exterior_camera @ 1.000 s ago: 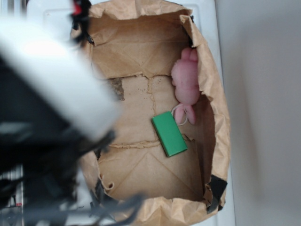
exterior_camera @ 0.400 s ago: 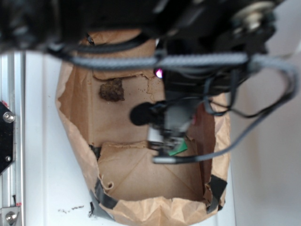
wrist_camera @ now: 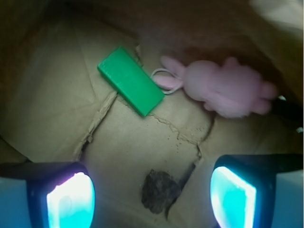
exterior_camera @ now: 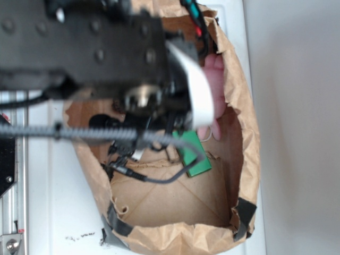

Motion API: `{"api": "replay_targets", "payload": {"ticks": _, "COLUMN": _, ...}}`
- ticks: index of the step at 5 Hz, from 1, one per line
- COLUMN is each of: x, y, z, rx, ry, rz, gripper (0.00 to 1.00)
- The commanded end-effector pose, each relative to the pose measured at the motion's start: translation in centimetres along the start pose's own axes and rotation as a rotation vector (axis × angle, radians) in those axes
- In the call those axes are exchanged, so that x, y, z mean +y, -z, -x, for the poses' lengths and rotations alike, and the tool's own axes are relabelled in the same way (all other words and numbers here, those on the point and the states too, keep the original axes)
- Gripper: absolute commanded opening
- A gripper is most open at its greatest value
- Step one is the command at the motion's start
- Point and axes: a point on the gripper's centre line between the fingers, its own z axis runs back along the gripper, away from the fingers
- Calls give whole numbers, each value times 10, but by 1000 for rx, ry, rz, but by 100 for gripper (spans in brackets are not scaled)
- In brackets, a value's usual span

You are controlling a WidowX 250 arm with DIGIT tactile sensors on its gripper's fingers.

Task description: Grab the green block.

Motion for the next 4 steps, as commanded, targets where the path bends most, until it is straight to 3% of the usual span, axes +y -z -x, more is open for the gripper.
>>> {"api": "replay_targets", "payload": {"ticks": 1, "x": -1, "y": 4, "z": -5, "rx": 35, "ry": -16, "rz": -85, "gripper": 100}}
{"api": "replay_targets", "payload": {"ticks": 3, "x": -1, "y": 4, "z": -5, "rx": 35, "ry": -16, "rz": -85, "gripper": 100}}
{"api": "replay_targets", "payload": {"ticks": 4, "x": 2, "y": 39, "z": -13, "rx": 3, "ry": 102, "rz": -57, "gripper": 100}}
